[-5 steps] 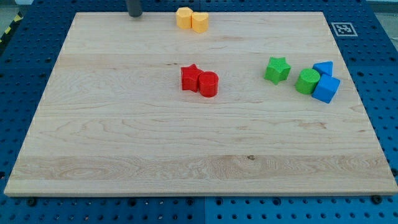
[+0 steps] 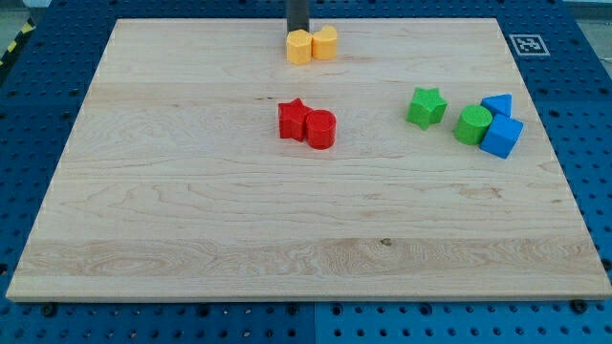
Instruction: Separate the yellow heart from the yellow hexagon
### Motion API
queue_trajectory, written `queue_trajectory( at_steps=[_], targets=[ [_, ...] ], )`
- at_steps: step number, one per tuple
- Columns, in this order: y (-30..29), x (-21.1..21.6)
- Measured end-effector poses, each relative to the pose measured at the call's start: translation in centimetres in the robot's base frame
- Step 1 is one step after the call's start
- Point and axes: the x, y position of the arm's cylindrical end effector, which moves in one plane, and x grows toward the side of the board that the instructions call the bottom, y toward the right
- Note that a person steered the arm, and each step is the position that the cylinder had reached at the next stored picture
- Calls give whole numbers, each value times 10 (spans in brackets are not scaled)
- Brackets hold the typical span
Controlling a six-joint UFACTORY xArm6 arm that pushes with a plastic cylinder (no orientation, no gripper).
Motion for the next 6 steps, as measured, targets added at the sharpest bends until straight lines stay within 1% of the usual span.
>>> queue_trajectory(
  at_steps=[1, 3, 4, 5, 6],
  targets=[
    [21, 2],
    [33, 24],
    [51, 33],
    [70, 57],
    [81, 92]
  ],
)
